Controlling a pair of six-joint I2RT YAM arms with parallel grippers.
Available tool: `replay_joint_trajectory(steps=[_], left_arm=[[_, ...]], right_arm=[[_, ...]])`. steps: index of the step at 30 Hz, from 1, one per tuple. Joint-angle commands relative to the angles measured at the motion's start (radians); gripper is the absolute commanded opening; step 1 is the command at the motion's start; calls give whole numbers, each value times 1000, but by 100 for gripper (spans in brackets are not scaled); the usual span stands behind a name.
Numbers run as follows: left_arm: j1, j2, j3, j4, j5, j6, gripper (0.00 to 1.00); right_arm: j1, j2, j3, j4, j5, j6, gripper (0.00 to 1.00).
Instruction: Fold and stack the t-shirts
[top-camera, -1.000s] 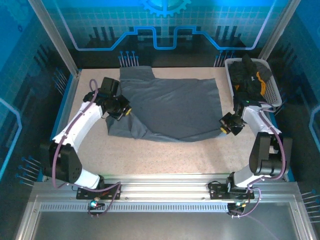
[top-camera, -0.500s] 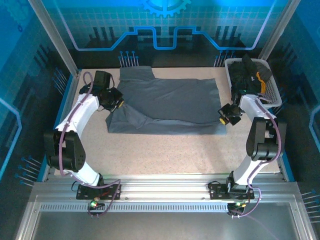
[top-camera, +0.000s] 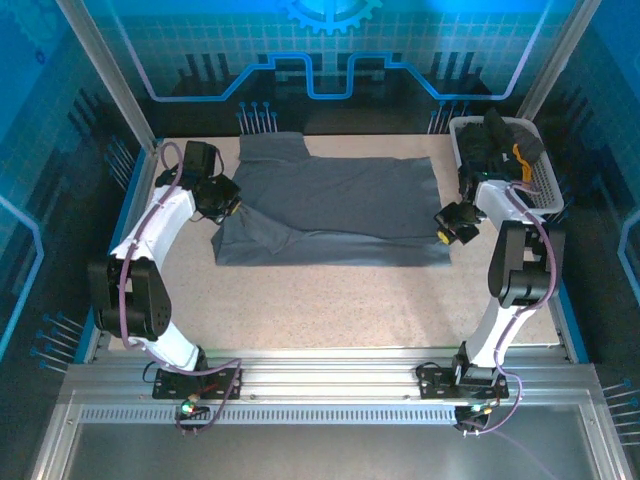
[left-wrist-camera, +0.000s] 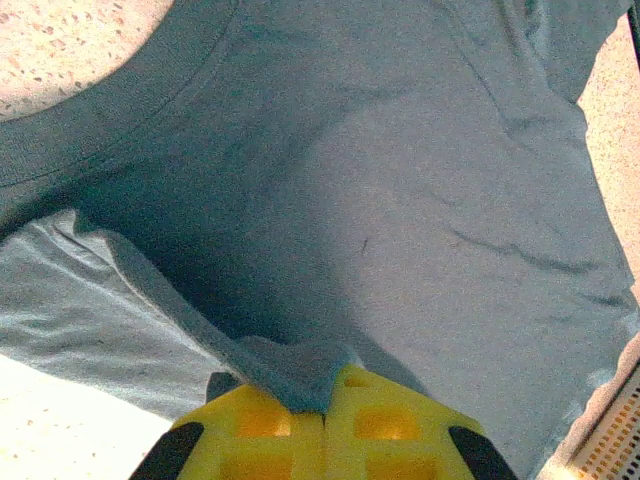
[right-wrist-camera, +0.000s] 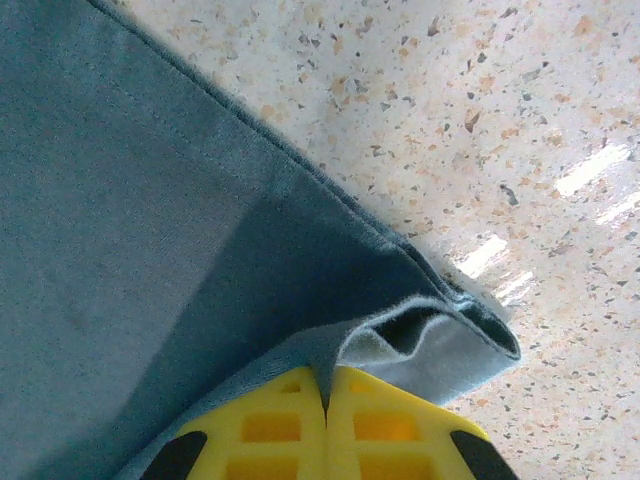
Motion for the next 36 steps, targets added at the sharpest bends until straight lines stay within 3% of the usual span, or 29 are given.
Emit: replay_joint_trajectory(steps=[1,36], left_arm=[[23,-10,16,-13,-26,23,0],[68,185,110,26,4,52,0]], right_arm=[[10,31,50,-20,25,-3,0],[5,197,225,-79,75,3,0]])
